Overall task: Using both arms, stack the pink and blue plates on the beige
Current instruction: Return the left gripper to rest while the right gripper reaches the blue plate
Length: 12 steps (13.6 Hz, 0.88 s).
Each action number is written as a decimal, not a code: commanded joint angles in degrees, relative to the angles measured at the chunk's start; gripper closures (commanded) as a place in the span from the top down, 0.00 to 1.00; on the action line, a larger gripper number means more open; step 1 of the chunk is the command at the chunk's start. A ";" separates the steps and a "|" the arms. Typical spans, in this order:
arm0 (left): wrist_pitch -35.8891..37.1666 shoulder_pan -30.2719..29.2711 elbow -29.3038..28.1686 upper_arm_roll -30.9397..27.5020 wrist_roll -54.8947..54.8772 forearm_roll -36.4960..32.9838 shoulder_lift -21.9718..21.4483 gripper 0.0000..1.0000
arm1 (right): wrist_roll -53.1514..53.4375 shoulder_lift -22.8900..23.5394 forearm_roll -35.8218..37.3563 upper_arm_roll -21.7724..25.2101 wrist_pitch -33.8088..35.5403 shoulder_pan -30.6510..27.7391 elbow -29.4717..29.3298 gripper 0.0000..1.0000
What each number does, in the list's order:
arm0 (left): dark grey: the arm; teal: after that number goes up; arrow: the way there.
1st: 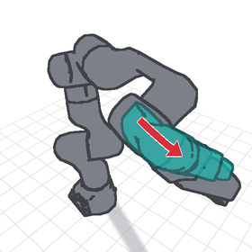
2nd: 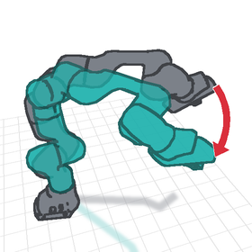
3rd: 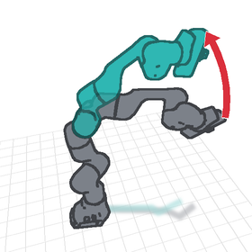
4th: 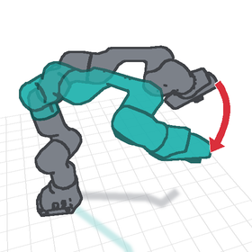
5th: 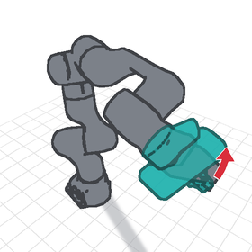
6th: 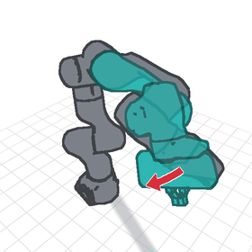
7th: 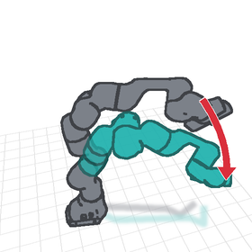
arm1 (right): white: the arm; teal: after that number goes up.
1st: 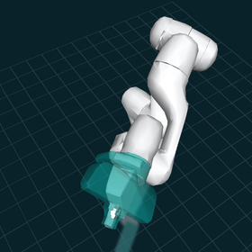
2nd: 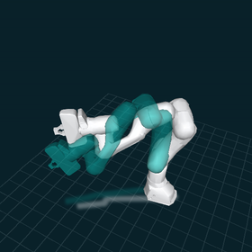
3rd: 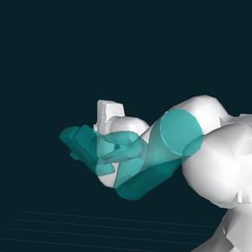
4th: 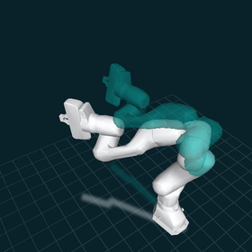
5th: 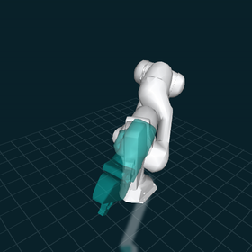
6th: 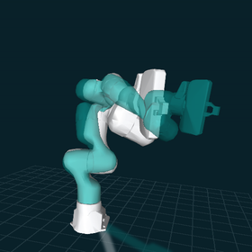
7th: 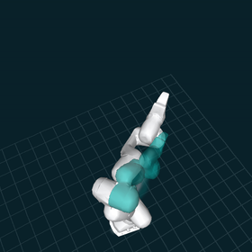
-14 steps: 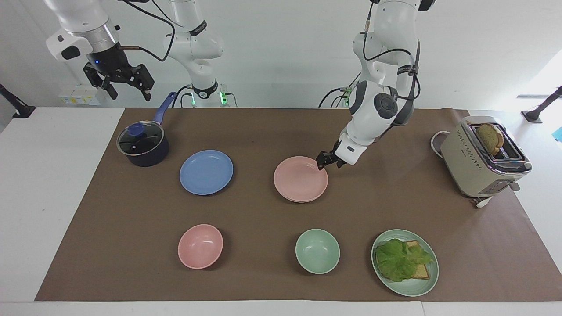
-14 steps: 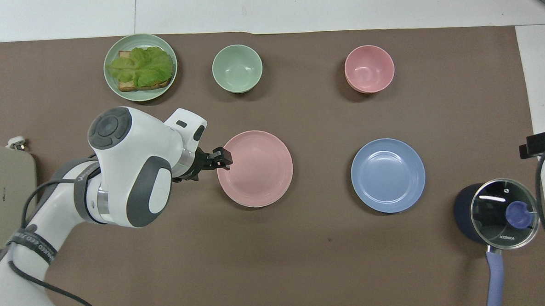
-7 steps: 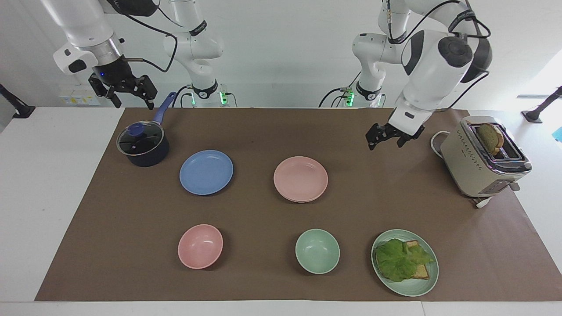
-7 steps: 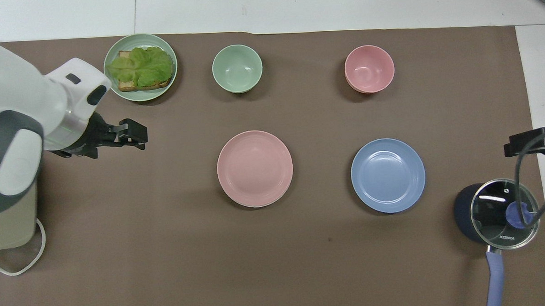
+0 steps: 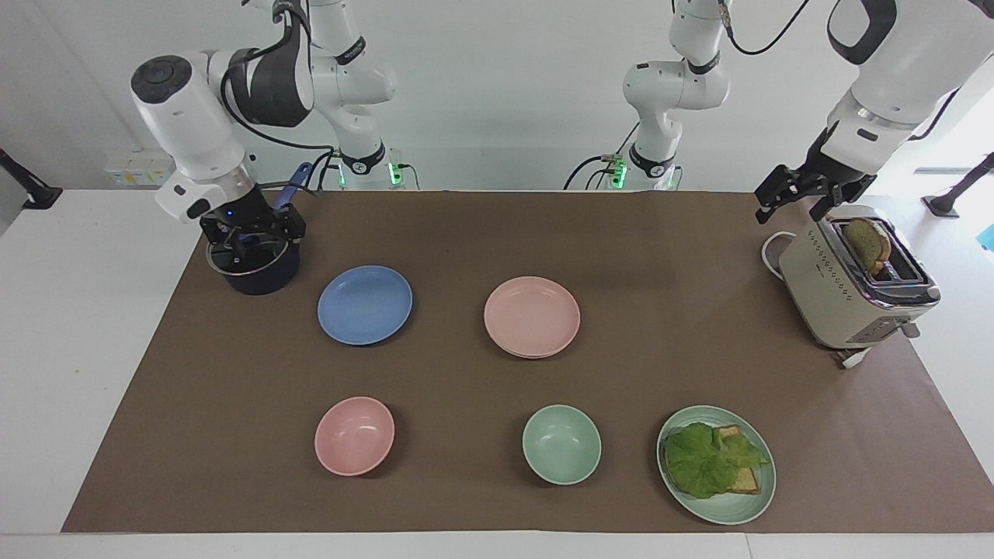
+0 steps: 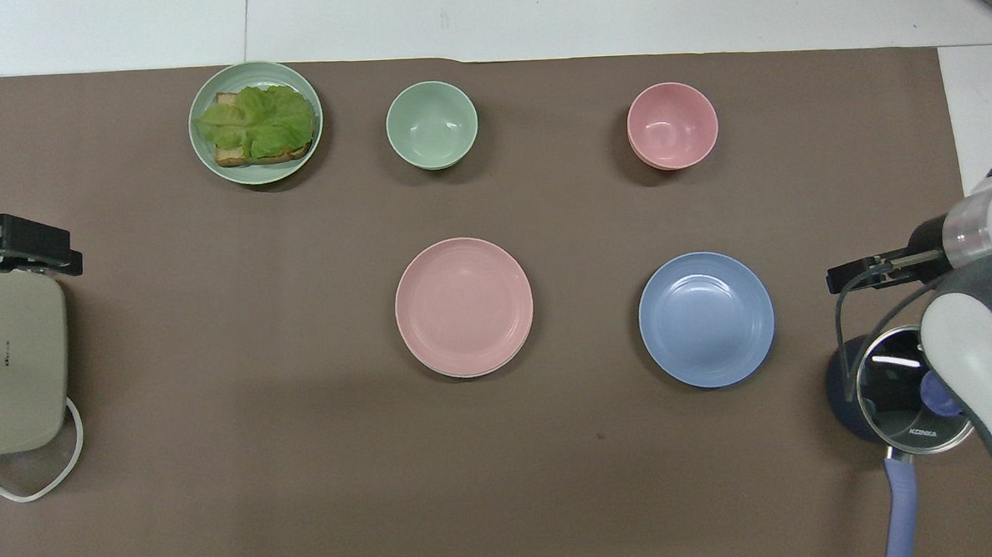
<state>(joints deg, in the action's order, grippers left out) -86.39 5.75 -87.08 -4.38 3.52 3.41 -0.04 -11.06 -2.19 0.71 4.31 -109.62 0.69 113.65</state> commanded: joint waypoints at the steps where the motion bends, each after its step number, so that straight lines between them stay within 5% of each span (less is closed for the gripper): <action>1: 1.75 -0.57 -0.02 0.95 -0.62 -1.13 -2.24 1.00 | -3.17 2.37 -1.76 0.08 -8.46 -0.07 5.15 1.00; 7: 1.58 -0.57 -0.63 1.13 -0.36 -0.87 -3.65 1.00 | -15.46 10.88 -5.53 -0.10 -20.53 0.01 9.39 1.00; 12: 1.58 -0.57 -0.63 1.22 -0.36 -0.78 -3.65 1.00 | -18.73 13.80 -7.03 -0.10 -21.43 0.01 9.66 1.00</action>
<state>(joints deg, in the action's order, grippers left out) -85.51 5.68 -87.12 -3.61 3.44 3.41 -2.81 -27.56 12.09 -4.84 4.31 -131.06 1.02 122.93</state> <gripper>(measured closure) 0.000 0.000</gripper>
